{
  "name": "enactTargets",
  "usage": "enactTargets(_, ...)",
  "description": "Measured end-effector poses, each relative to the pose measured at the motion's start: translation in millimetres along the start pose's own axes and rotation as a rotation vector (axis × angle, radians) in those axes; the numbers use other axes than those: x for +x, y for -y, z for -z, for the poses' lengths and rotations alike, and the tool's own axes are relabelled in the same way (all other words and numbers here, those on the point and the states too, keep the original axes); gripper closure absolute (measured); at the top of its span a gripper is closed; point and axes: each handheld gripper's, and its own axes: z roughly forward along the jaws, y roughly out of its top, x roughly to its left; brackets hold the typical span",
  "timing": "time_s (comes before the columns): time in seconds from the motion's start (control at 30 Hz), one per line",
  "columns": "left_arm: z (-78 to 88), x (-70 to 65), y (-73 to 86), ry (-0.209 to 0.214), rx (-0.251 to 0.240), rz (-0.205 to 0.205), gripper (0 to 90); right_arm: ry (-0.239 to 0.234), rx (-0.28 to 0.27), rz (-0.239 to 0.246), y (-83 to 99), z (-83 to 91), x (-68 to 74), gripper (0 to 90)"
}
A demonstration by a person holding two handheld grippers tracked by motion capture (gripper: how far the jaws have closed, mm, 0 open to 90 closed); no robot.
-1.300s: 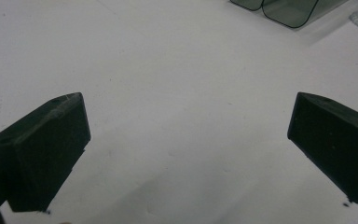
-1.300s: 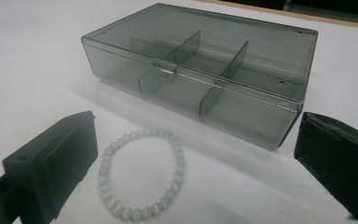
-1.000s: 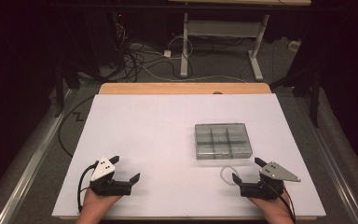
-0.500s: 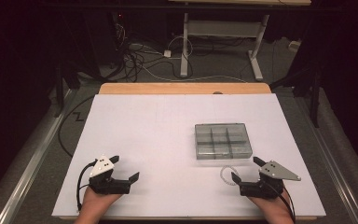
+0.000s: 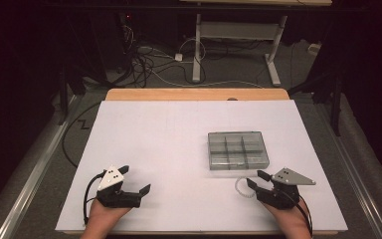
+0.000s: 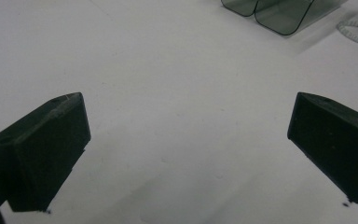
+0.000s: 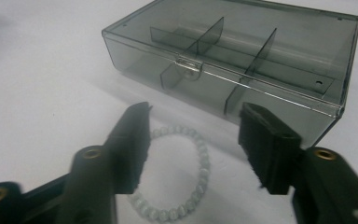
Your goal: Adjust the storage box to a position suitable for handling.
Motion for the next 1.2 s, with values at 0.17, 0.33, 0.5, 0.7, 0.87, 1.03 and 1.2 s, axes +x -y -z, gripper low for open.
enactTargets(0.17,0.5,-1.3,0.1,0.01,-0.024,0.0,0.0,-0.01,0.046,-0.013,0.0,-5.4,-3.8,63.5)
enactTargets(0.33,-0.6,-0.4,-0.9,0.022,-0.015,0.019,0.0,-0.012,0.103,-0.022,1.1,-11.6,-7.2,70.7)
enactTargets(0.5,-1.4,-1.0,-0.6,0.026,-0.013,0.018,0.0,-0.015,0.153,-0.026,1.8,-17.5,-8.3,74.2)
enactTargets(0.7,-2.8,-1.2,-0.6,0.031,-0.003,0.001,0.3,-0.005,0.182,-0.019,3.0,-21.0,-8.4,76.8)
enactTargets(0.87,-3.8,-0.8,0.3,0.029,0.008,0.008,0.2,0.026,0.205,0.029,1.6,-21.5,-4.5,85.4)
enactTargets(1.03,-3.5,-1.1,1.1,0.029,0.007,0.008,0.1,0.023,0.21,0.049,1.1,-19.9,-3.8,85.9)
enactTargets(1.2,-2.4,-0.8,2.0,0.028,-0.004,0.005,0.0,0.015,0.207,0.031,5.2,-13.4,-3.7,85.9)
